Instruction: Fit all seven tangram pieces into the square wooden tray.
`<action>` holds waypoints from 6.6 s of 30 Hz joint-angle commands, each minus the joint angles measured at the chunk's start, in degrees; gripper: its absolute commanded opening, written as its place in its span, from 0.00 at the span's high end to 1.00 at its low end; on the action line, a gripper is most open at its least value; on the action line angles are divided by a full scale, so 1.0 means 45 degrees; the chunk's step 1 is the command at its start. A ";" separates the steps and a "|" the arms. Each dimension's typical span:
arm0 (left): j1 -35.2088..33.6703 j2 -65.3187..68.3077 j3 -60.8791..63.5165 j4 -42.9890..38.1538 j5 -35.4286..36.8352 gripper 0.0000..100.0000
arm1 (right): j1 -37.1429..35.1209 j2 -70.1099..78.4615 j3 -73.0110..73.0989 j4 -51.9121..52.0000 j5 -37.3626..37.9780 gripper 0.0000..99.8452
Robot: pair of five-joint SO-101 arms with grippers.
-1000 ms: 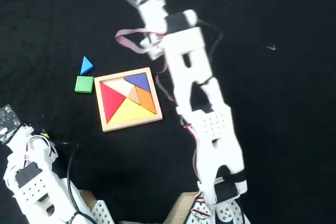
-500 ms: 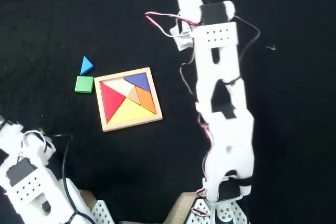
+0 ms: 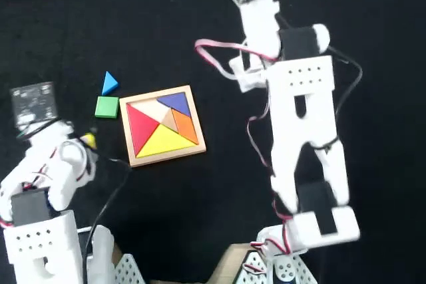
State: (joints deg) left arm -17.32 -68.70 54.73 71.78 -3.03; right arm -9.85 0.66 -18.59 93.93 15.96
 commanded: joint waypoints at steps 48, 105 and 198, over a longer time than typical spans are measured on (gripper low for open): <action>-0.0244 2.2252 -1.4095 -0.2305 -0.4532 0.76 | -0.0527 0.0127 1.1770 -1.1194 0.0547 0.99; 0.0186 2.3619 -1.8803 0.5685 -0.5255 0.78 | -0.0547 0.0127 1.1810 -1.1175 0.0567 0.99; 0.6496 2.3639 -1.9214 0.3849 -0.2110 0.97 | -0.0215 0.0127 1.1790 -1.1292 0.0996 0.99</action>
State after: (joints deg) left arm 10.99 38.37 -27.56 87.96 -12.79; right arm -11.34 1.54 37.41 44.00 20.35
